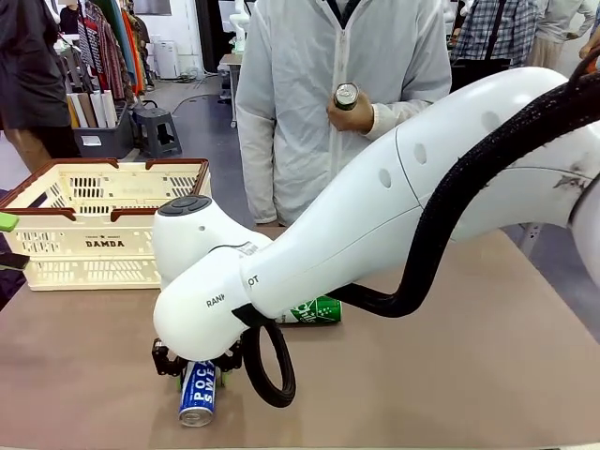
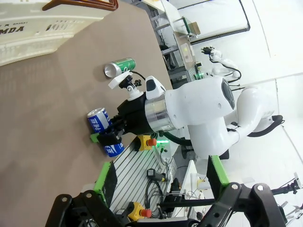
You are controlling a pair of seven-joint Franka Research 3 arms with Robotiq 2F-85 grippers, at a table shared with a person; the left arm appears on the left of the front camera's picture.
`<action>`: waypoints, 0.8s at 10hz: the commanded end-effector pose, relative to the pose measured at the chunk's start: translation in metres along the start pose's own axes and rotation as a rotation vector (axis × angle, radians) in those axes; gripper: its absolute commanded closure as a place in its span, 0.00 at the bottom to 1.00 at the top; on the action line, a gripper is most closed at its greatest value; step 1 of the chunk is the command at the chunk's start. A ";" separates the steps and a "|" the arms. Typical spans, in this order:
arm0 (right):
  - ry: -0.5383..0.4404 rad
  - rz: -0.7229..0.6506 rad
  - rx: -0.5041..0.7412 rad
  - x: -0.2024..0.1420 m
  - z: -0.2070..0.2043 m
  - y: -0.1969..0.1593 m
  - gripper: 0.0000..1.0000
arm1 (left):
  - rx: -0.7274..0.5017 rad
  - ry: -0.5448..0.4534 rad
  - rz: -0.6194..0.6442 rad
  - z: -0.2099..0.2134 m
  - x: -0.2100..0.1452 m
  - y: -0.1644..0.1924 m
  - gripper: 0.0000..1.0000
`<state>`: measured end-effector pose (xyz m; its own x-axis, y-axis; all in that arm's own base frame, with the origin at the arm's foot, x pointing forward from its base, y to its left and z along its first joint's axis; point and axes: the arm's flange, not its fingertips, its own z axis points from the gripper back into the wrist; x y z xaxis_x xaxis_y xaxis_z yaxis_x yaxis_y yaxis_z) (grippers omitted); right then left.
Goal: Place the drinks into the Shopping basket.
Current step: Pick up one drink and place it into the Shopping basket.
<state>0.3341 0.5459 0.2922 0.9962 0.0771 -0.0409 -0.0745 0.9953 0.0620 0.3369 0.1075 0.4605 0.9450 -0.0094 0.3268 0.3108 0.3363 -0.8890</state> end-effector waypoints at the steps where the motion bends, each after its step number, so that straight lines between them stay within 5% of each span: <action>1: -0.042 -0.016 -0.019 0.003 -0.001 0.000 0.00 | 0.000 0.008 0.006 0.003 -0.001 -0.003 0.00; 8: -0.052 0.020 0.058 0.001 0.023 -0.011 0.00 | 0.000 0.008 0.006 0.003 -0.001 -0.003 0.00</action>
<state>0.3413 0.5440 0.3012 0.9974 0.0707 -0.0153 -0.0692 0.9940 0.0849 0.3369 0.1075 0.4605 0.9450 -0.0094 0.3268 0.3108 0.3363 -0.8890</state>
